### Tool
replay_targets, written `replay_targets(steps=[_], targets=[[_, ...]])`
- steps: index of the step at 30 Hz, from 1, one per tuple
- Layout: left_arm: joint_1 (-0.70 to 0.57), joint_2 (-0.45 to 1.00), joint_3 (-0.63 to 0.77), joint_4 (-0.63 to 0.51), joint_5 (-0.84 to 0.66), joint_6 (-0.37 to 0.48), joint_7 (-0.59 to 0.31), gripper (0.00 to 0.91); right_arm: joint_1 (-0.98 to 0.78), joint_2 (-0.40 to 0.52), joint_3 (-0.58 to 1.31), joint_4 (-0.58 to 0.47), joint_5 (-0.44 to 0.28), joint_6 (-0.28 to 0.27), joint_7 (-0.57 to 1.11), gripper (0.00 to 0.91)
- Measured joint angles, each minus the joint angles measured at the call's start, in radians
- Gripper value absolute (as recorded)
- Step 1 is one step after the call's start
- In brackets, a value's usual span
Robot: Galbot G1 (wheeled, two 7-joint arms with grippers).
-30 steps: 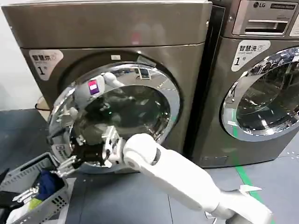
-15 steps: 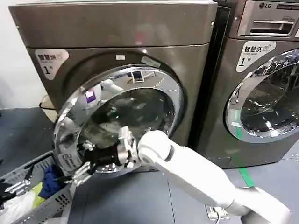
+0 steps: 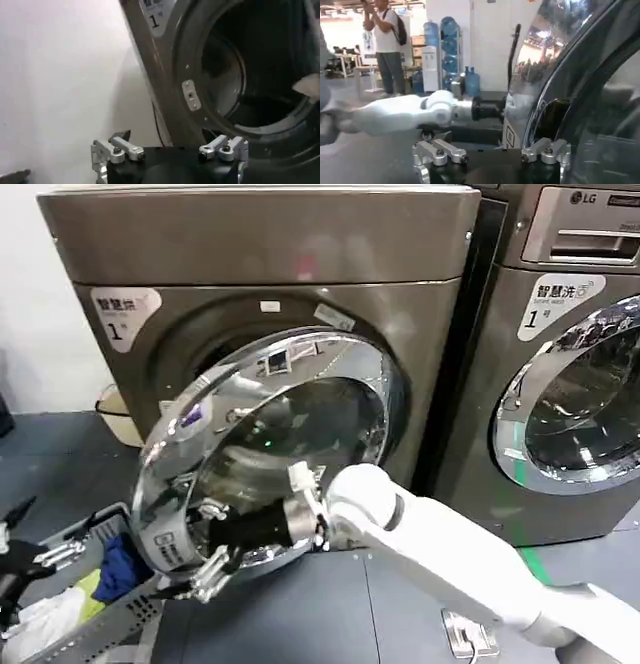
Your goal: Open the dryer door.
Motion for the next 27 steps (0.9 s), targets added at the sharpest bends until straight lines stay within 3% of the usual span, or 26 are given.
replay_targets(steps=[16,27], targets=[[-0.134,0.171,0.15,0.082,0.0,-0.037,0.031,0.907,-0.109,-0.205,0.086,0.17,0.015,0.009,-0.009,0.907],[-0.206,0.256,0.281,0.106,-0.005,-0.084,0.076,0.907,-0.29,-0.375,0.298,0.272,0.025,0.033,-0.01,0.907]])
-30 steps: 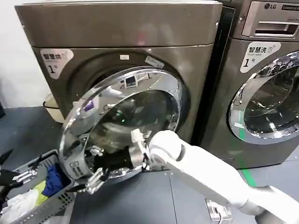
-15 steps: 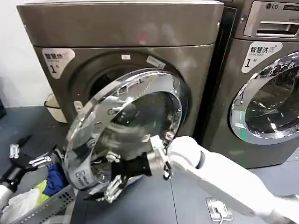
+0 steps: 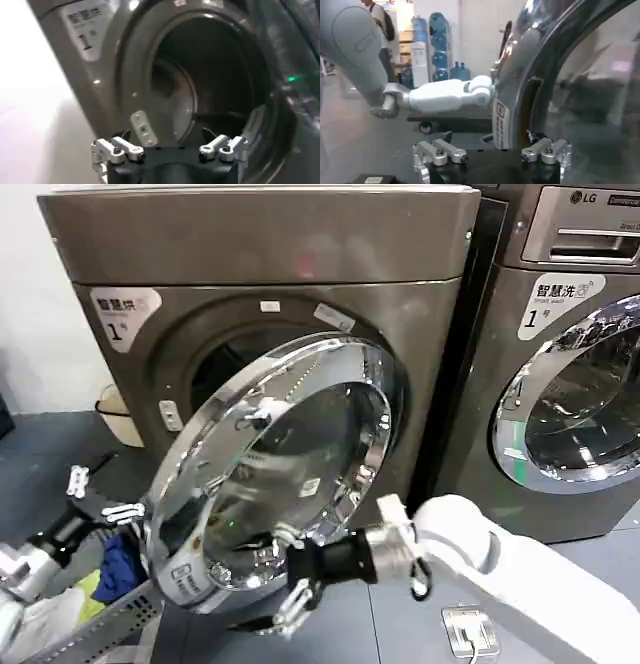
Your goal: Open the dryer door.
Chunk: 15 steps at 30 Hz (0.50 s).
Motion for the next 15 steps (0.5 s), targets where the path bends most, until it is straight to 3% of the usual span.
replay_targets(steps=[8,15], targets=[[-0.011,0.049,0.09,-0.028,-0.02,-0.026,0.039,0.907,-0.251,-0.098,0.269,0.058,0.001,0.056,0.022,0.907],[-0.01,0.072,0.142,-0.07,-0.016,-0.032,0.045,0.907,-0.518,-0.112,0.558,0.08,0.03,0.073,0.078,0.907]])
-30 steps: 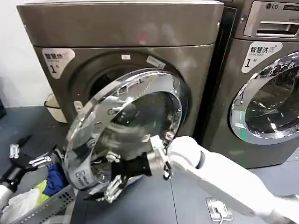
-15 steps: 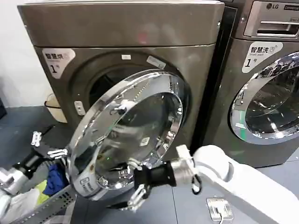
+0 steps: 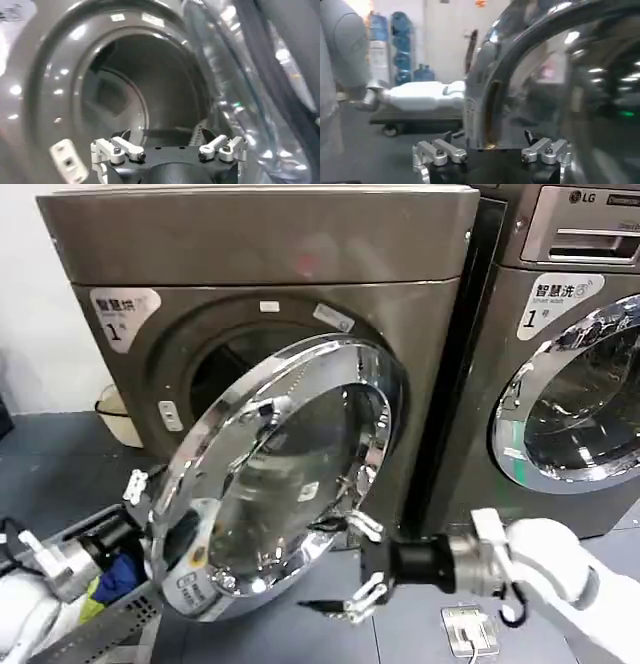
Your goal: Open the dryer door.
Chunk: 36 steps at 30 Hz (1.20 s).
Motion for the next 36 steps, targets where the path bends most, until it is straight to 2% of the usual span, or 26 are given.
replay_targets(steps=[8,19,25,30,36], targets=[[-0.014,0.013,0.044,-0.036,0.003,-0.006,0.0,0.907,-0.362,0.069,0.411,0.05,-0.024,0.057,-0.018,0.907],[-0.072,0.026,0.156,-0.059,0.014,-0.003,-0.004,0.907,-0.7,0.26,0.756,0.101,-0.152,0.207,0.014,0.907],[-0.139,0.03,0.238,-0.056,0.014,-0.002,-0.007,0.907,-0.818,0.377,0.896,0.099,-0.192,0.278,0.115,0.907],[-0.207,0.019,0.325,-0.042,0.013,0.006,-0.011,0.907,-0.891,0.482,0.984,0.071,-0.226,0.361,0.252,0.907],[-0.3,-0.002,0.443,-0.021,0.013,0.015,-0.018,0.907,-0.916,0.601,1.088,0.002,-0.246,0.391,0.433,0.907]])
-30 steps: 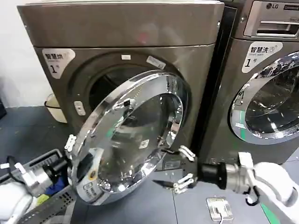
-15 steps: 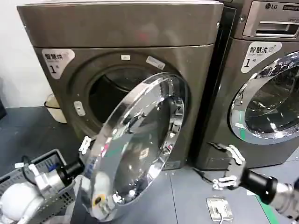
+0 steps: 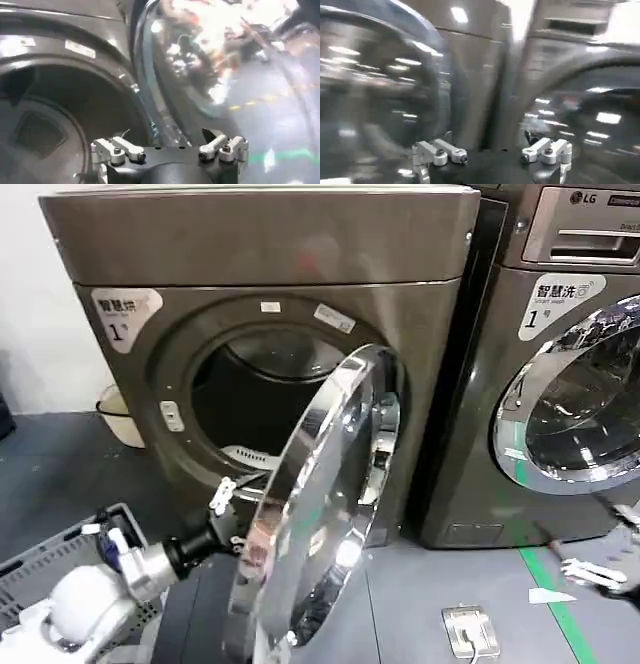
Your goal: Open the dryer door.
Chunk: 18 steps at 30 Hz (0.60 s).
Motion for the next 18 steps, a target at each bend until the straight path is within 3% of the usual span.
replay_targets(steps=[8,18], targets=[[-0.114,-0.033,0.133,0.033,0.008,0.004,-0.014,0.907,0.032,0.08,0.157,-0.122,-0.052,-0.003,0.142,0.907],[-0.238,-0.074,0.282,0.069,0.019,0.017,-0.022,0.907,0.025,-0.007,0.352,-0.354,-0.132,0.013,0.276,0.907]])
